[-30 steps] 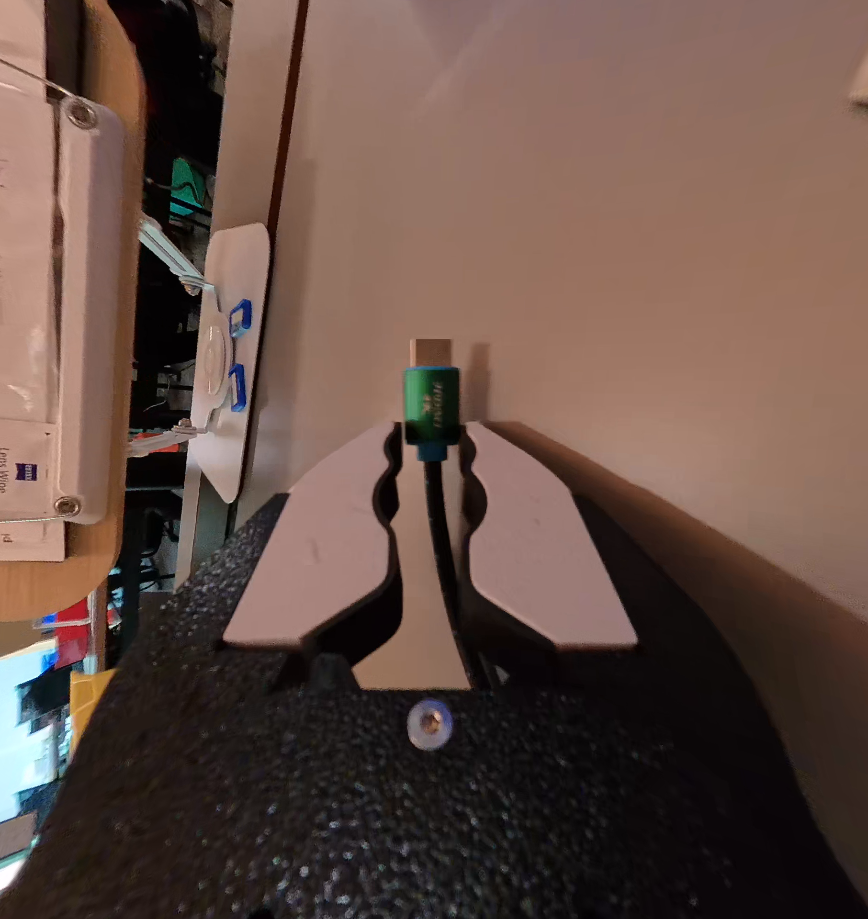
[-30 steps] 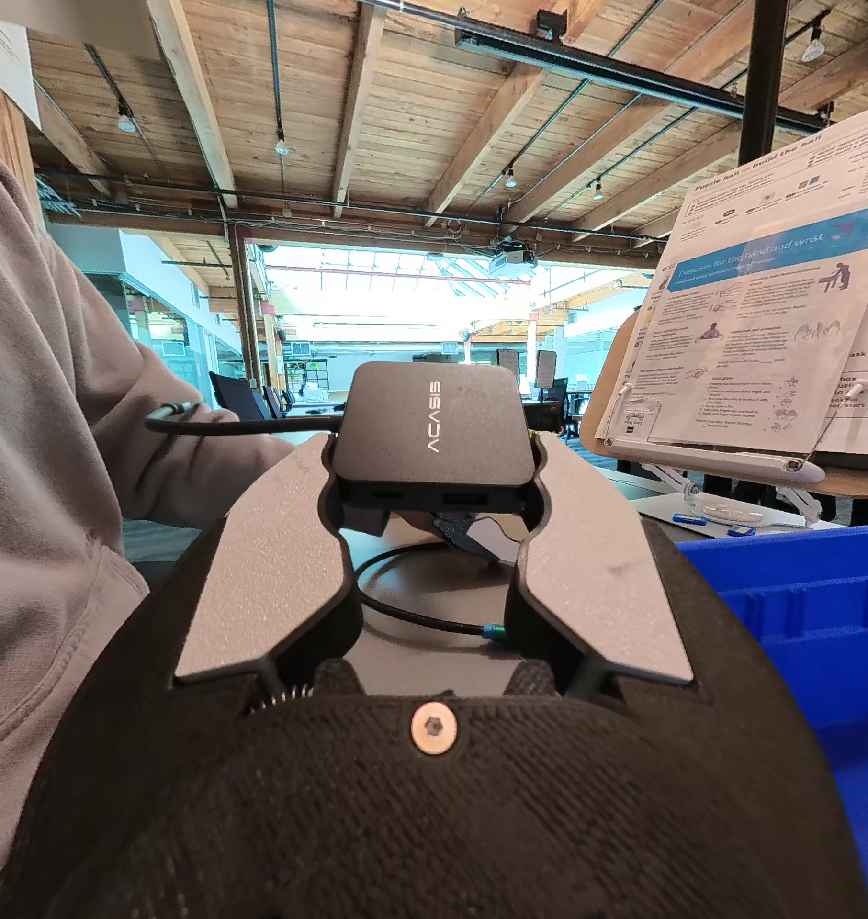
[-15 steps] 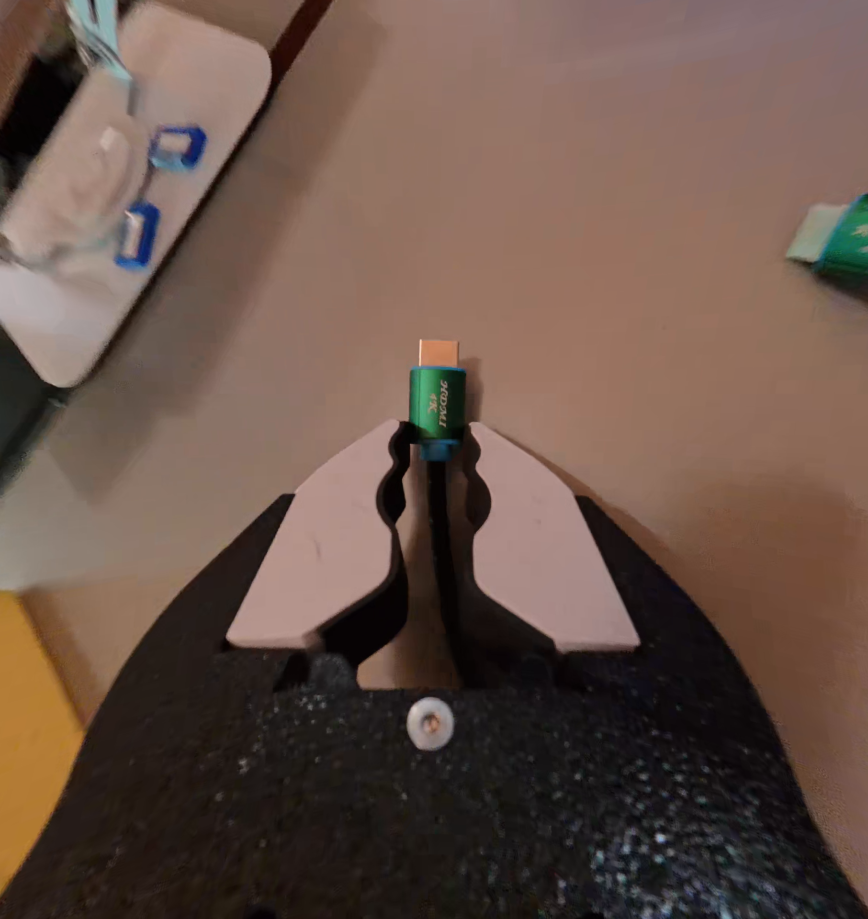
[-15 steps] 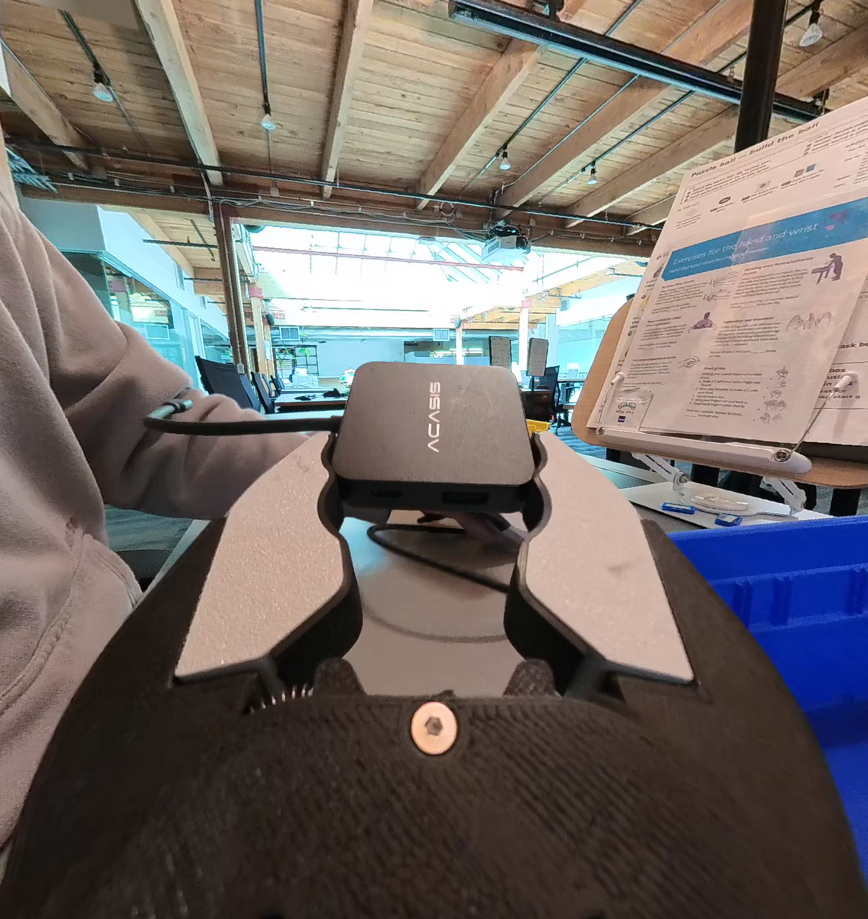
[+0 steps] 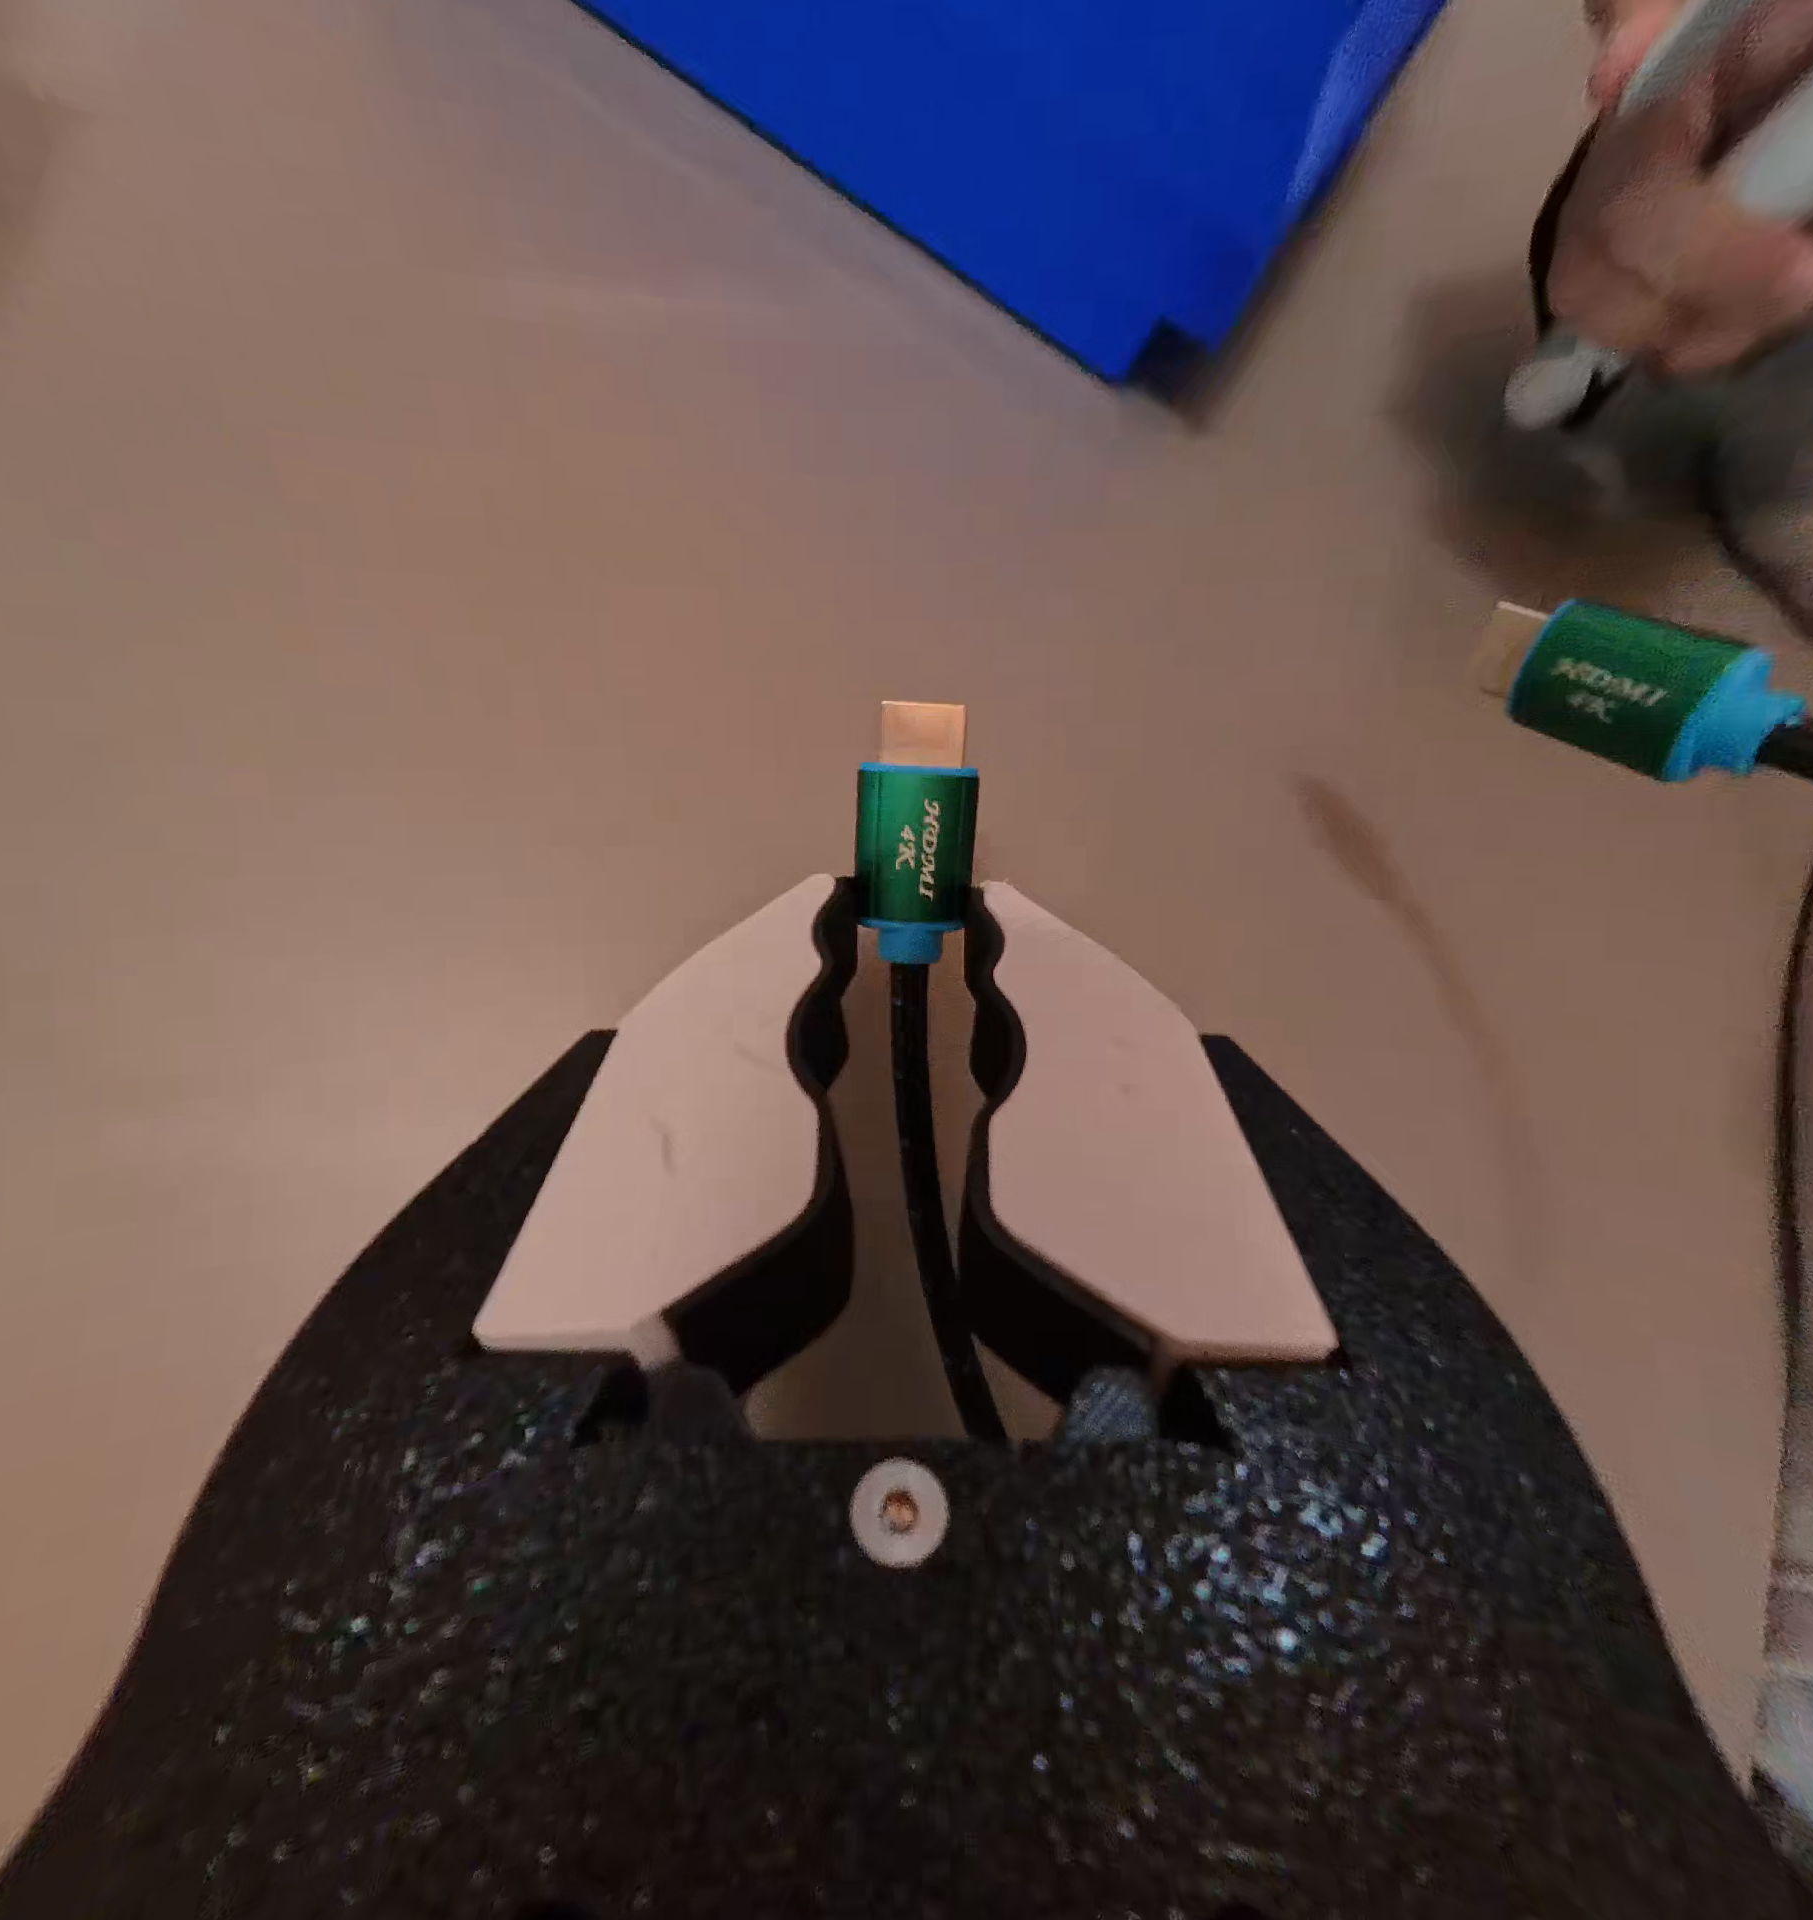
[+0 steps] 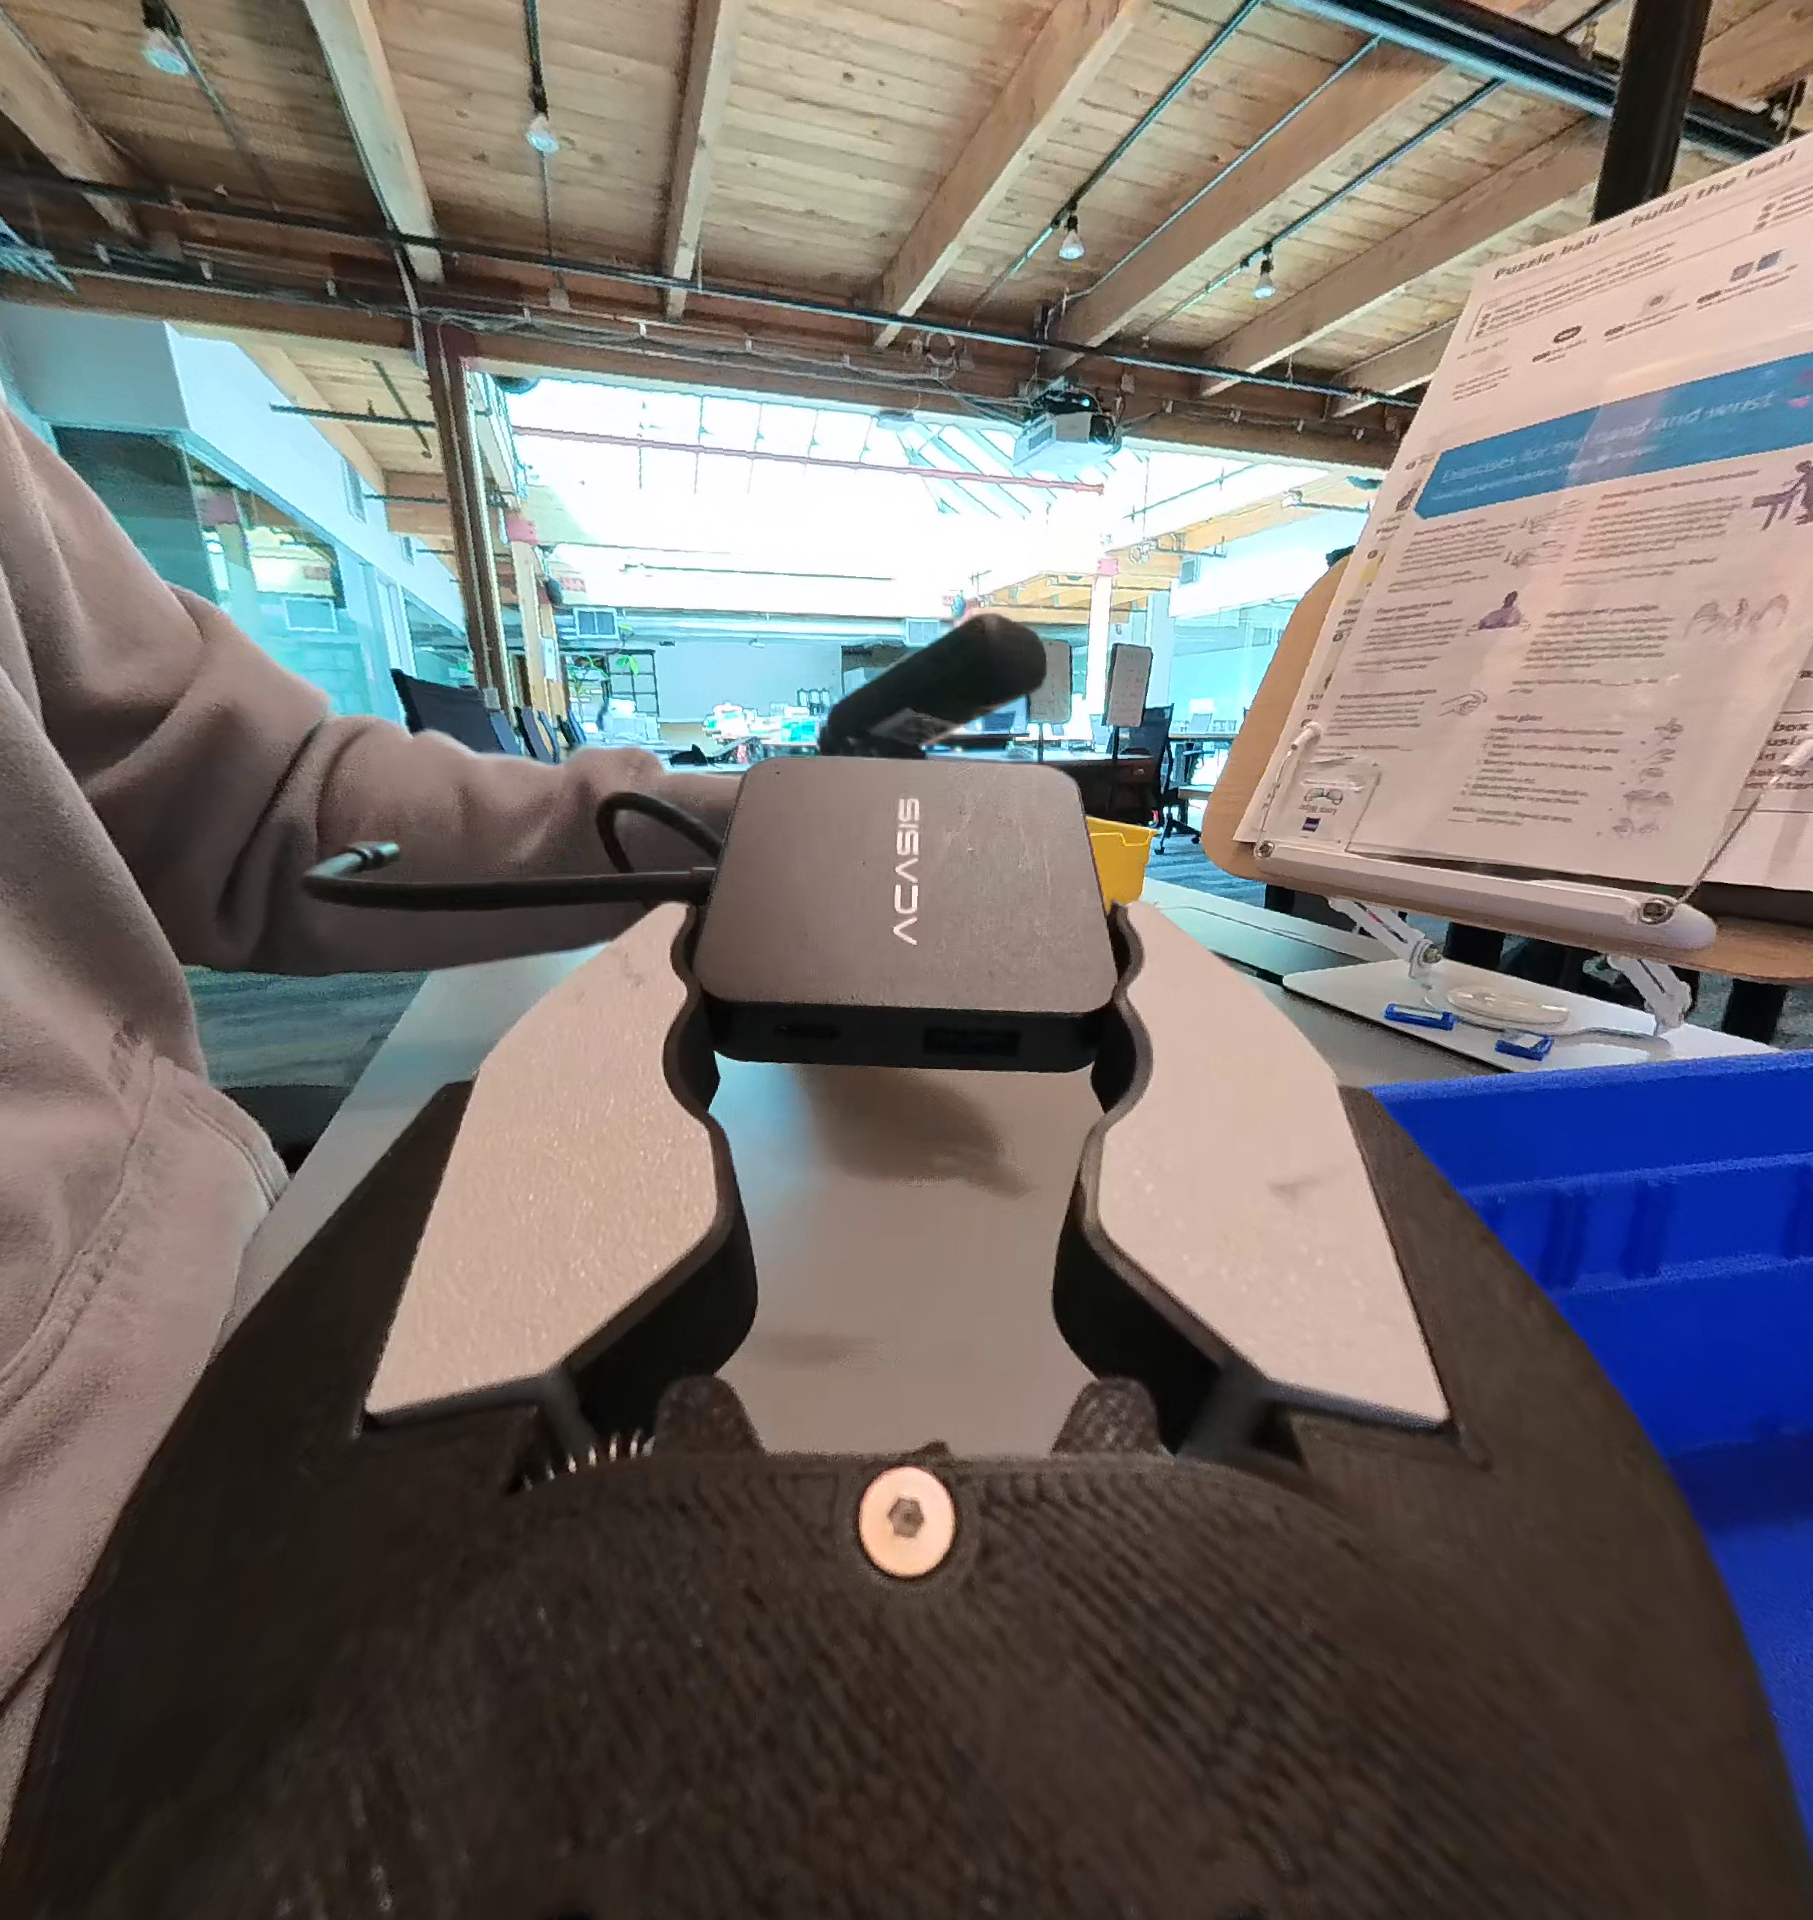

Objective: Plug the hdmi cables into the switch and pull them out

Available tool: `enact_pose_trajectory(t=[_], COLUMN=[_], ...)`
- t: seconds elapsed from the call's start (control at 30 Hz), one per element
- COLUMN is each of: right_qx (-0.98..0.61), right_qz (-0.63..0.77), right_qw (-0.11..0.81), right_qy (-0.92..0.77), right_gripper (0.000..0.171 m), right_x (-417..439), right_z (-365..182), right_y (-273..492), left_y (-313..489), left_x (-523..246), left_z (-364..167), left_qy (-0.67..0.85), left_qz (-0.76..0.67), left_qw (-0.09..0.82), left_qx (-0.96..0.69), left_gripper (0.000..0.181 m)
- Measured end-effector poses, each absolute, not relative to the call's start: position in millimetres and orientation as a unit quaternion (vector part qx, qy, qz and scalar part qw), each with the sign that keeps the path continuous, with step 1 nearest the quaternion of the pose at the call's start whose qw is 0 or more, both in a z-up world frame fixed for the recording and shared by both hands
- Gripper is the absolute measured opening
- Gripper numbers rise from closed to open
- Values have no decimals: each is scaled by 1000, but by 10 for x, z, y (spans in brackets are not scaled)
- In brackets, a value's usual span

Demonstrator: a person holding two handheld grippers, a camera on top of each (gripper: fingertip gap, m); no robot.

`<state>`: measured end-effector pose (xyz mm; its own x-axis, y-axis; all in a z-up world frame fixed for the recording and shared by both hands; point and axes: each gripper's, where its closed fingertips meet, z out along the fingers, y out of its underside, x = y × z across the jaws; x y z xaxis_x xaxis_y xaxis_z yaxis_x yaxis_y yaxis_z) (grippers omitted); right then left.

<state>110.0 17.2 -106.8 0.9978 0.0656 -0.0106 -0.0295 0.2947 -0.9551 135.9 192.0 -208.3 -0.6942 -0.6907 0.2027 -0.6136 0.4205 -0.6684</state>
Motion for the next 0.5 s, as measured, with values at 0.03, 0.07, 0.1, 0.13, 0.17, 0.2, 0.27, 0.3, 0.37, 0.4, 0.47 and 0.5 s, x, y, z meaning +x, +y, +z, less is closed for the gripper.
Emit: enact_pose_trajectory(t=[0.03,0.07,0.1,0.13,0.17,0.2,0.27,0.3,0.37,0.4,0.47,0.5], right_qx=[-596,-597,-595,-593,-591,-591,-592,-593,-593,-593,-594,-595], right_qz=[27,28,29,31,32,32,31,30,31,31,30,29], right_qw=[803,802,803,804,806,806,805,805,804,804,804,803], right_qy=[-16,-17,-17,-16,-17,-16,-16,-16,-16,-16,-17,-16], right_gripper=[72,72,72,72,72,72,72,72,72,72,72,72], right_x=[1100,1097,1095,1090,1086,1086,1084,1085,1085,1085,1086,1087], right_z=[-1077,-1080,-1076,-1068,-1062,-1062,-1069,-1071,-1074,-1075,-1078,-1080], right_y=[178,181,181,177,175,175,177,179,181,183,185,185], left_y=[1916,1915,1911,1910,1894,1853,1818,1812,1812,1818,1824,1836], left_x=[1334,1309,1281,1266,1255,1246,1265,1271,1320,1335,1349,1365], left_z=[-2127,-2193,-2277,-2365,-2439,-2488,-2556,-2587,-2589,-2588,-2576,-2566], left_qy=[852,862,872,880,884,884,885,885,878,877,878,880], left_qz=[-358,-344,-331,-318,-313,-319,-322,-321,-327,-328,-322,-315], left_qw=[55,58,60,70,80,88,120,130,160,172,194,211], left_qx=[-377,-368,-356,-347,-339,-330,-314,-311,-309,-306,-295,-288], left_gripper=[20,20,20,20,20,20,20,20,20,20,25,31])
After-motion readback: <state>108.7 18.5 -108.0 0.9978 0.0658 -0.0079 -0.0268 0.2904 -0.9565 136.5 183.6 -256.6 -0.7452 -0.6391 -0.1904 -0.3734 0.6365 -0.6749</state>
